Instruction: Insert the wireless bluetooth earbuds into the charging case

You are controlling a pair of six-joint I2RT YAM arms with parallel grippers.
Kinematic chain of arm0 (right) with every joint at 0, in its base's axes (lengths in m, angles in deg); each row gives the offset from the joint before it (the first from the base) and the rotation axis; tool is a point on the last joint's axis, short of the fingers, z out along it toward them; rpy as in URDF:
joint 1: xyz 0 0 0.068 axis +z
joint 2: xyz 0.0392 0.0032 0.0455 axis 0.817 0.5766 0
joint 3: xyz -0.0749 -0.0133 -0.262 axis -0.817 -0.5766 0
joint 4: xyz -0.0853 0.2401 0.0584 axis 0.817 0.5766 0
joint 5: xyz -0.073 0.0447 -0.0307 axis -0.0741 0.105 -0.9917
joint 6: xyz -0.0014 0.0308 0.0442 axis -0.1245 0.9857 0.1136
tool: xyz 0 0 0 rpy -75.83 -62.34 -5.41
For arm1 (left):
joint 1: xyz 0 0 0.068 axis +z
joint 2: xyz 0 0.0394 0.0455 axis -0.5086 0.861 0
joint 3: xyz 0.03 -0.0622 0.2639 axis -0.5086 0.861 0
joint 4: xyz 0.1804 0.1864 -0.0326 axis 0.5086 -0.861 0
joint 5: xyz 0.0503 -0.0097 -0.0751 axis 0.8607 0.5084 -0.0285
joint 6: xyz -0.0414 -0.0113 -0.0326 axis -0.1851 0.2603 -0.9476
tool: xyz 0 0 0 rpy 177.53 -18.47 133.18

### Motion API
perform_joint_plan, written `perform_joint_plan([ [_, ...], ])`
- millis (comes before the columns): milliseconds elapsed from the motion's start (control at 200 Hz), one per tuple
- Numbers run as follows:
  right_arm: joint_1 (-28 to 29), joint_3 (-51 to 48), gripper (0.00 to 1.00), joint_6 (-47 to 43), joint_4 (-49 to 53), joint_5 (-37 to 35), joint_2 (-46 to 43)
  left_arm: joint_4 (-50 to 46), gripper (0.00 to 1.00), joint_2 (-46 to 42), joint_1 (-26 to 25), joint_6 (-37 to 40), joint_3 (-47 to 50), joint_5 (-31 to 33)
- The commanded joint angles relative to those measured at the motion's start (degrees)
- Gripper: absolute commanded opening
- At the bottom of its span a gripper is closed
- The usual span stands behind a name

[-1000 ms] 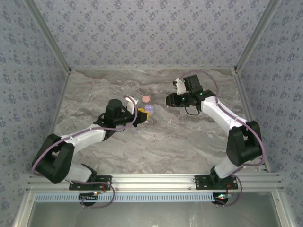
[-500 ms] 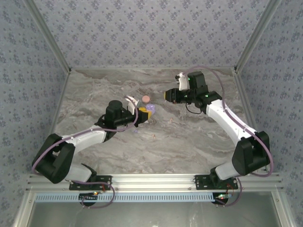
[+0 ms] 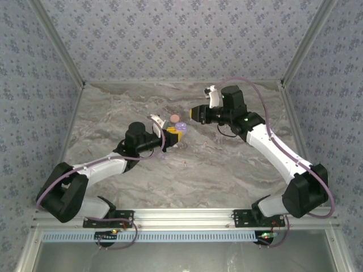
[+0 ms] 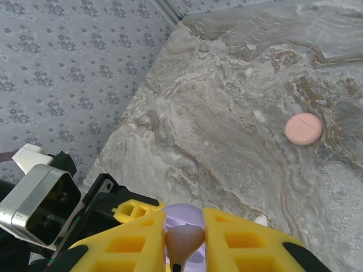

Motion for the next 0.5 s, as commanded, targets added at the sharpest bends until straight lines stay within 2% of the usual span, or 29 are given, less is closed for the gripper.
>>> perform_joint_plan([
  [0, 1.24, -0.52, 0.24, 2.06, -3.78, -2.19, -1.69, 5.2, 0.2, -2.01, -0.41, -0.38, 0.81, 1.64],
  [185, 2.64, -4.99, 0.24, 2.86, -8.53, -3.04, -3.0, 6.91, 0.2, -2.85, -0.66, -0.77, 1.16, 2.48],
  [495, 4.07, -5.7, 0.24, 2.57, -9.84, -3.45, -3.29, 6.72, 0.2, -3.18, -2.08, -1.4, 0.14, 3.53],
])
